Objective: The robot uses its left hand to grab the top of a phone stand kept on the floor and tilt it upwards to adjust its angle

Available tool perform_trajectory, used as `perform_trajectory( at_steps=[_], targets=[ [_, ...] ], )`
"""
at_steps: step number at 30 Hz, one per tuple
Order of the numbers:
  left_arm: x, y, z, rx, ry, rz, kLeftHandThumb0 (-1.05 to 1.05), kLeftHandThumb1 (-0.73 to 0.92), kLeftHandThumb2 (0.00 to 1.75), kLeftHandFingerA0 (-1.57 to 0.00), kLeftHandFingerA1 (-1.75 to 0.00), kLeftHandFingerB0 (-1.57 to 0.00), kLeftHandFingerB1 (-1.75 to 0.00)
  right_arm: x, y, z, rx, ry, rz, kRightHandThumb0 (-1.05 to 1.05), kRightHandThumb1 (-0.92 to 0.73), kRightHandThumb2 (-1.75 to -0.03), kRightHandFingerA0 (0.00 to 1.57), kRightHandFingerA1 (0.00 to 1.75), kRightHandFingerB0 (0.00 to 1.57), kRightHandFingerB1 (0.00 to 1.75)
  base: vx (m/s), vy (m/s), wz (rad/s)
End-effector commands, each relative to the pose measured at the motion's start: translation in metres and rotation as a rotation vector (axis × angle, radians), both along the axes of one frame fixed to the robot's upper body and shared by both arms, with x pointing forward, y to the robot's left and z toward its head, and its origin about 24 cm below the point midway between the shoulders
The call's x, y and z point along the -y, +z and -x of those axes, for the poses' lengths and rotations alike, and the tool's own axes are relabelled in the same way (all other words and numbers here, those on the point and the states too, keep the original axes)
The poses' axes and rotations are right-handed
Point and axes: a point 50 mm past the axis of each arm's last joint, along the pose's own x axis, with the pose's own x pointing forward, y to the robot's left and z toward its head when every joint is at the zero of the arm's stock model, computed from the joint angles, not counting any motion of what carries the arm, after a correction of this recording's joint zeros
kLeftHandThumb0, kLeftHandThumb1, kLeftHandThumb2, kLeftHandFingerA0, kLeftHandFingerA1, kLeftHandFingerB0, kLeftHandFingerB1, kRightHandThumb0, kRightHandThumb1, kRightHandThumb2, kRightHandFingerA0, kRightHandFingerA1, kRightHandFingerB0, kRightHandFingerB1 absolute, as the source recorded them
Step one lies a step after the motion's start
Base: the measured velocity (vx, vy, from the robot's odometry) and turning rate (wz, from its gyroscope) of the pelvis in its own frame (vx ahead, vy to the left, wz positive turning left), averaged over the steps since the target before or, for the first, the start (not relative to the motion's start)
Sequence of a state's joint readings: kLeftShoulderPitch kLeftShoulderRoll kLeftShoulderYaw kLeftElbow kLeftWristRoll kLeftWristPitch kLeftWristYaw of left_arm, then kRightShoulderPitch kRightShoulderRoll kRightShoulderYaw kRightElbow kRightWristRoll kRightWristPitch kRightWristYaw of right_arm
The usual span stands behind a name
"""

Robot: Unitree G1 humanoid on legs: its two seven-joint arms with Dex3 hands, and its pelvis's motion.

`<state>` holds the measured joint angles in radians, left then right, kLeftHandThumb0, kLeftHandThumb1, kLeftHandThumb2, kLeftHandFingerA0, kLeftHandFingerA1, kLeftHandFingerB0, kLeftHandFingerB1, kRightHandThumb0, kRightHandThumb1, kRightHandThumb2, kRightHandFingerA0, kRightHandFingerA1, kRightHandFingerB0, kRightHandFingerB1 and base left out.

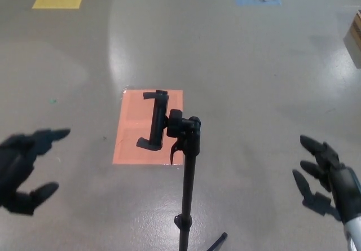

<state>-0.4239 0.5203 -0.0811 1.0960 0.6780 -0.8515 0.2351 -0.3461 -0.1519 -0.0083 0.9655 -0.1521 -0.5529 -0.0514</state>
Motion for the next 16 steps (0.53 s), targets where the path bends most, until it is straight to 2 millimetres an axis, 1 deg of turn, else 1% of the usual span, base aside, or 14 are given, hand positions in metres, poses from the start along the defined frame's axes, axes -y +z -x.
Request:
perform_trajectory(
  at_steps=[1,11,12,16],
  targets=[
    [-0.0307,-0.0332,0.0557,-0.088,0.269,0.522,-0.35,0.52,1.07,-0.03,-0.47,0.0,-0.47,0.0052,-0.0233,0.0418,-0.027,0.025,0.006,-0.65,-0.83,-0.64,0.27,0.37,0.16,0.3,0.0,0.0,0.0],
    [-0.0326,-0.0389,0.0558,-0.141,0.308,0.621,-0.35,0.52,1.07,-0.04,-0.48,0.0,-0.47,0.0061,-0.0226,0.0412,-0.027,0.02,0.017,-0.65,-0.84,-0.64,0.28,0.39,0.18,0.31,0.0,0.0,0.0],
    [-0.0326,-0.0398,0.0559,-0.148,0.311,0.634,-0.69,0.8,0.65,-0.2,-0.36,-0.11,-0.22,0.0065,-0.0227,0.0415,-0.028,0.02,0.016,-0.65,-0.84,-0.64,0.27,0.39,0.17,0.31,0.0,0.0,0.0],
    [-0.0326,-0.0408,0.0563,-0.158,0.313,0.645,-0.7,0.81,0.65,-0.2,-0.36,-0.11,-0.21,0.0071,-0.023,0.042,-0.033,0.021,0.017,-0.65,-0.84,-0.64,0.26,0.38,0.16,0.3,0.0,0.0,0.0]
  ],
)
